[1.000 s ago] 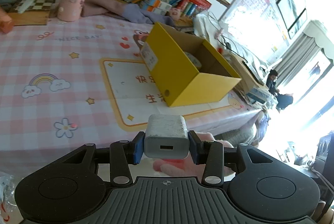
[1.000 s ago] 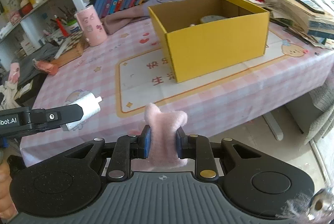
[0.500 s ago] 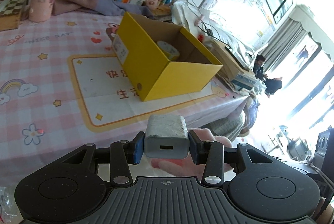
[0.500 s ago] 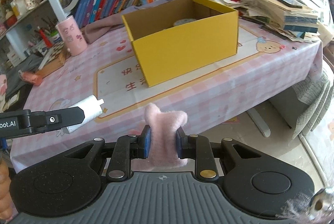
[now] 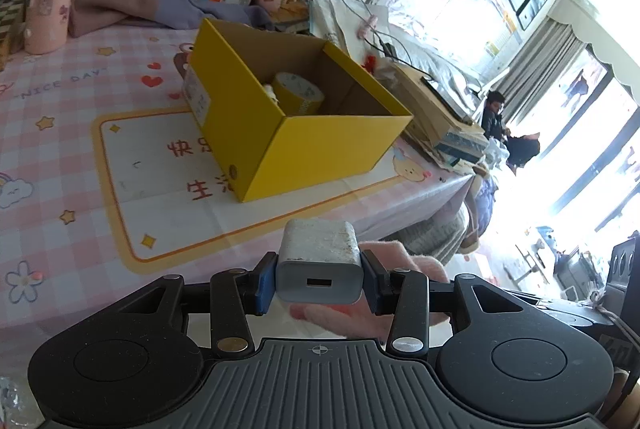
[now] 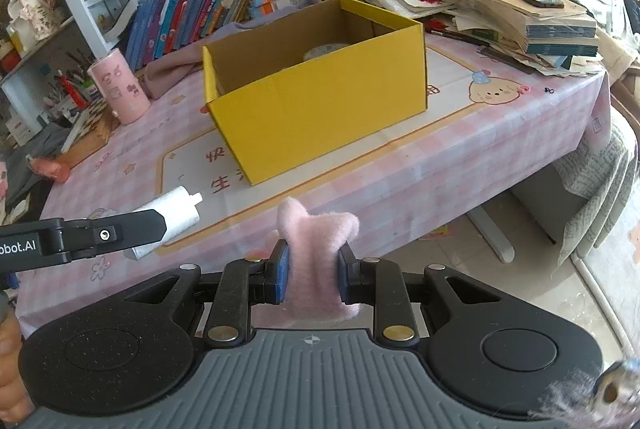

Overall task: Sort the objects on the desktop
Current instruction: 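Carry the power bank and glove with both grippers toward the yellow box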

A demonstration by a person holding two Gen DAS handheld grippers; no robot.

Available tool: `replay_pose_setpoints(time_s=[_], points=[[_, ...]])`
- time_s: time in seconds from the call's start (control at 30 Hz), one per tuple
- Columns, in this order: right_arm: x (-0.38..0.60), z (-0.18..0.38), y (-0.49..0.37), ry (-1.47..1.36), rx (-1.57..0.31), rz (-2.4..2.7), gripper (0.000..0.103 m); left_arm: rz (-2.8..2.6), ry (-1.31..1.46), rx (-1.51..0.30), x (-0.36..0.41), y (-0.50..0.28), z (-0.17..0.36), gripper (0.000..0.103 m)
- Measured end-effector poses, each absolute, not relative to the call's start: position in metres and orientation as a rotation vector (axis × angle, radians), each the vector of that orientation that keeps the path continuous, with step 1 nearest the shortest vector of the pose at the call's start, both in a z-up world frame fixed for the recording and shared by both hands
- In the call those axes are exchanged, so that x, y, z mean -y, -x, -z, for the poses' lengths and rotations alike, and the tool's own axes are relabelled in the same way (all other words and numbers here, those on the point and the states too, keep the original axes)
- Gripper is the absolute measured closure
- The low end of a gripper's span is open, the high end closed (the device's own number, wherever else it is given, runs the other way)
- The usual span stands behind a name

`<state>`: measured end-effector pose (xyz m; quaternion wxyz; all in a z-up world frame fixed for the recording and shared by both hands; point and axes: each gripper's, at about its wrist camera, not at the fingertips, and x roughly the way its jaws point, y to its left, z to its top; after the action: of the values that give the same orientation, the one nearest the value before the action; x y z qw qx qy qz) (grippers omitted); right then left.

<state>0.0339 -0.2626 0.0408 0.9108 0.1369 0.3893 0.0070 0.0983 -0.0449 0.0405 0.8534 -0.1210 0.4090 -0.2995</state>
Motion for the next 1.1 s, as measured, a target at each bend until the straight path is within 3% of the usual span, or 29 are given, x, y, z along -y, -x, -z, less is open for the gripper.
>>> replay_pose_setpoints(time_s=[0.7, 1.1], points=[[0.347, -0.034, -0.082, -0.294, -0.835, -0.05, 0.082, 0.698, 0.163, -0.881, 0.152, -0.132, -0.041, 0.061], [0.38, -0.073, -0.125, -0.245, -0.669, -0.202, 0.081, 0.631, 0.184, -0.728, 0.184, -0.15, -0.08, 0.061]])
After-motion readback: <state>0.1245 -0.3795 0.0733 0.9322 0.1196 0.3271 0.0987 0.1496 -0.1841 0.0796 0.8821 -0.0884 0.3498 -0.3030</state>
